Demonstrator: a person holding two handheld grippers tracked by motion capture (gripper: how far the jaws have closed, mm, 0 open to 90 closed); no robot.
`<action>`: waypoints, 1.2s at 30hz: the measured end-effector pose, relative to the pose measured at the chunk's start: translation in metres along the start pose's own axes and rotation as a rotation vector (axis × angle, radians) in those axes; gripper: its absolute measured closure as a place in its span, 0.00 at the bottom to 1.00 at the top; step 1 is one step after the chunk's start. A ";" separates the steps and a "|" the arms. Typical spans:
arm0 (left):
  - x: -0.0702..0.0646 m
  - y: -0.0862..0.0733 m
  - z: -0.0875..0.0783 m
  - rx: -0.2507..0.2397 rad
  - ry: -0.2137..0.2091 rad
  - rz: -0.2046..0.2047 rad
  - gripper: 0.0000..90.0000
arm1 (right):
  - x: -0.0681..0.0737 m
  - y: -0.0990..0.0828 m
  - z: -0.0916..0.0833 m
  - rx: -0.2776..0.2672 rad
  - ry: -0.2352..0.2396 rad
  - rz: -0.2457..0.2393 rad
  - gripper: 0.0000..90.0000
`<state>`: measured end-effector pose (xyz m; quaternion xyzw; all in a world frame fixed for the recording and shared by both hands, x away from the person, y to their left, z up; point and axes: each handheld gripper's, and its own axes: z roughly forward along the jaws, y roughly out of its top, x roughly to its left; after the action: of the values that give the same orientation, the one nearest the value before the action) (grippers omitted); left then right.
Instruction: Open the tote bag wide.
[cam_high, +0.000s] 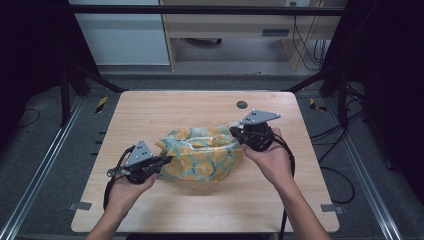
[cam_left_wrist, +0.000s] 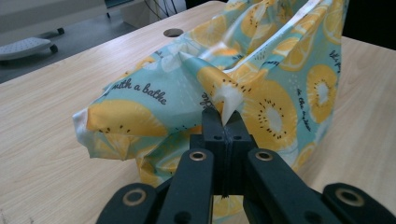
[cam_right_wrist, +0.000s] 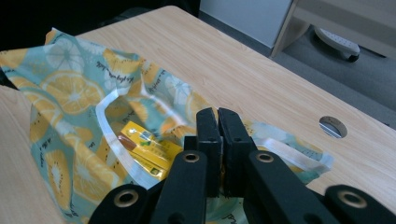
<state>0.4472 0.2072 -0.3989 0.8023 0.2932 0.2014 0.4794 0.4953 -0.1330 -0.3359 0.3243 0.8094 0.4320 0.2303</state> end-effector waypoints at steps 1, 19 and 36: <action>-0.006 -0.001 -0.006 -0.010 -0.006 0.009 1.00 | 0.002 0.000 -0.003 -0.008 0.000 0.000 0.98; -0.040 -0.021 -0.025 -0.012 -0.058 0.041 1.00 | 0.024 -0.028 -0.031 -0.049 0.010 0.014 0.98; -0.039 -0.047 -0.013 0.083 -0.087 0.004 1.00 | 0.032 -0.078 -0.022 0.002 0.044 0.084 0.98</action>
<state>0.3970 0.2070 -0.4366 0.8300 0.2785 0.1553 0.4576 0.4336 -0.1548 -0.3938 0.3486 0.8003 0.4477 0.1939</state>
